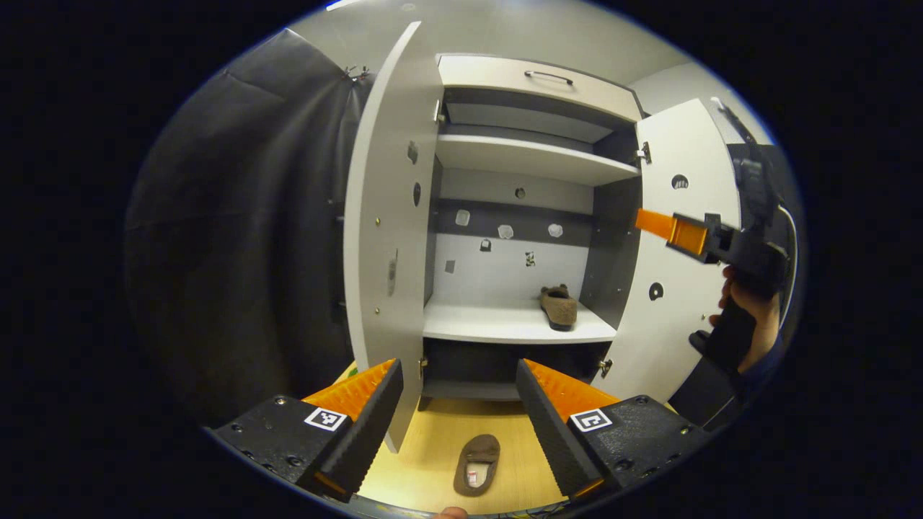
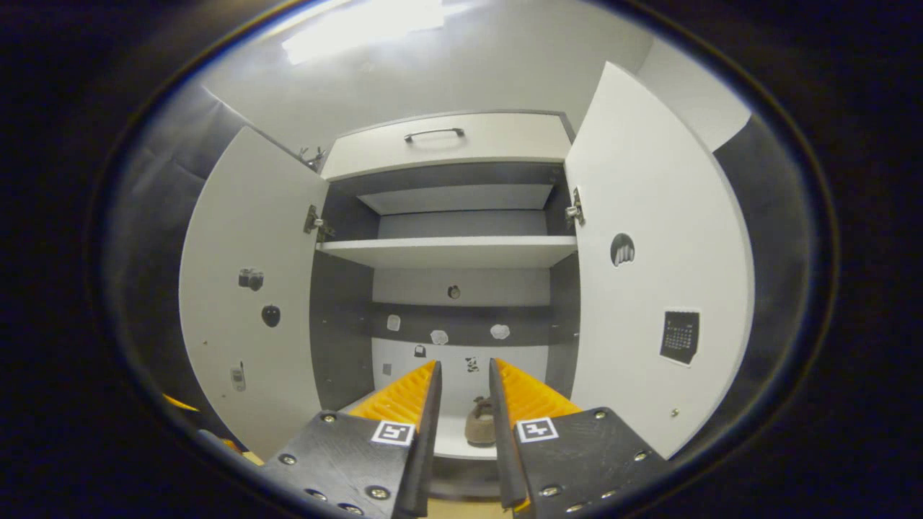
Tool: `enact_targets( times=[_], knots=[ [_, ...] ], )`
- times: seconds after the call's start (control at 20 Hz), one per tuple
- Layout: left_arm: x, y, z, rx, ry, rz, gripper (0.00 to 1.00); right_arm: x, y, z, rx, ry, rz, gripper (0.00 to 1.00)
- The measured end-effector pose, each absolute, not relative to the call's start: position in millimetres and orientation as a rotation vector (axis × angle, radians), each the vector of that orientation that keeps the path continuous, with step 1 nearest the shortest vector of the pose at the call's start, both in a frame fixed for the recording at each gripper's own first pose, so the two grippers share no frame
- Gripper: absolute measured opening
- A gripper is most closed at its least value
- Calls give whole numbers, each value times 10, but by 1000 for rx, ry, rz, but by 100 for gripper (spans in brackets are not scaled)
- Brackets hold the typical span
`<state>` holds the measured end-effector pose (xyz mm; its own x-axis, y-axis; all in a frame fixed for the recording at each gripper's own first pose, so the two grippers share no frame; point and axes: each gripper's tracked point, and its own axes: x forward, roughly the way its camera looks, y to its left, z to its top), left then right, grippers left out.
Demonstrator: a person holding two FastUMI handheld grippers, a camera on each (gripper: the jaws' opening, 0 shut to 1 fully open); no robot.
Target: Grab one shoe with the right hand and put it into the shoe cabinet, grab the other shoe with the left hand and put it into the shoe cabinet; then close the right door with the right hand and the left door with the left hand.
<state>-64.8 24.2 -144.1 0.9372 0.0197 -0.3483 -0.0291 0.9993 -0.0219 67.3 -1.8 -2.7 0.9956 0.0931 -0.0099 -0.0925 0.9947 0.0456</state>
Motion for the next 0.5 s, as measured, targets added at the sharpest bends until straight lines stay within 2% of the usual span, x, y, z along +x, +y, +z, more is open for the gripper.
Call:
enact_targets(
  times=[0.05, 0.5],
  knots=[
    [-625, 215, -1584, -29, 384, 14, 97, 610, -11, 7, 50, 13, 97, 37],
    [-496, 116, -3241, -10, 696, -97, 97, 259, -273, 169, -12, -4, 46, 37]
  ],
)
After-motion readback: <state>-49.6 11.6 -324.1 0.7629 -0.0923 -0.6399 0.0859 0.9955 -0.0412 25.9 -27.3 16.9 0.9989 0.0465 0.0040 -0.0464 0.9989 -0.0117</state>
